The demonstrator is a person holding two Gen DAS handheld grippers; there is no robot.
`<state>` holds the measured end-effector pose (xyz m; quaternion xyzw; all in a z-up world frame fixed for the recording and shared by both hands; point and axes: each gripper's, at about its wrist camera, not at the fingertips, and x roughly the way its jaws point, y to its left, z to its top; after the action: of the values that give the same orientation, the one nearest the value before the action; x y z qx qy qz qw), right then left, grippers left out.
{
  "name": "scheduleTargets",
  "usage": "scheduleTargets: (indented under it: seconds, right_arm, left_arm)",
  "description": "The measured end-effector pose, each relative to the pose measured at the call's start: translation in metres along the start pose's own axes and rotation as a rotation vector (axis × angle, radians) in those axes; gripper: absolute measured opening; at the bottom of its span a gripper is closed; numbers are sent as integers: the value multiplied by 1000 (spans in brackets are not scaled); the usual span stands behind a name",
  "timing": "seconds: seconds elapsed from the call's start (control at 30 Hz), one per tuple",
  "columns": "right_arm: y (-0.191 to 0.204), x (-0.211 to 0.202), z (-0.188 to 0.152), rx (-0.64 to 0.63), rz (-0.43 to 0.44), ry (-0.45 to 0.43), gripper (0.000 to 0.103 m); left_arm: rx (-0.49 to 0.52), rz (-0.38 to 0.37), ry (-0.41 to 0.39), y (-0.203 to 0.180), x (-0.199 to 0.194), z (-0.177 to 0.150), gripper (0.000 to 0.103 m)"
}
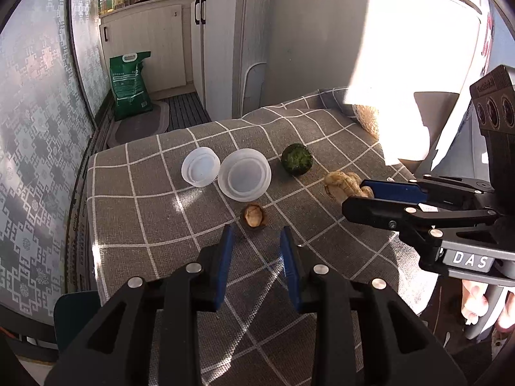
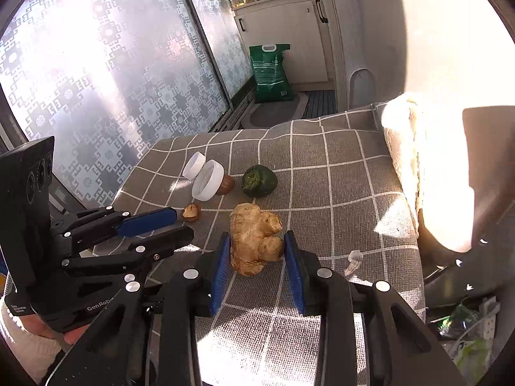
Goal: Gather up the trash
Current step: 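Grasp a small brown nut with the left gripper while the right gripper grasps the ginger root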
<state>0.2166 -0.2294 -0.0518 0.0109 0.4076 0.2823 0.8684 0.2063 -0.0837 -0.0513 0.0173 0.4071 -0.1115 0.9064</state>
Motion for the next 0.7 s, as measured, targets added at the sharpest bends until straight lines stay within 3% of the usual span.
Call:
scheduleTargets:
  seconds: [0.23,0.33,0.7]
  right_arm:
    - [-4,-5,-4,-13,2,0,33]
    - [-2,-6,-4,-30,-4,0,33]
    - [4,-9,1,-53,-39,-5,33]
  left_arm:
    - [1,55,-8,-6,11,10,32]
    - [6,69,-11,-8,15,14,21]
    - [-30,56,-17,-5,11,10,20]
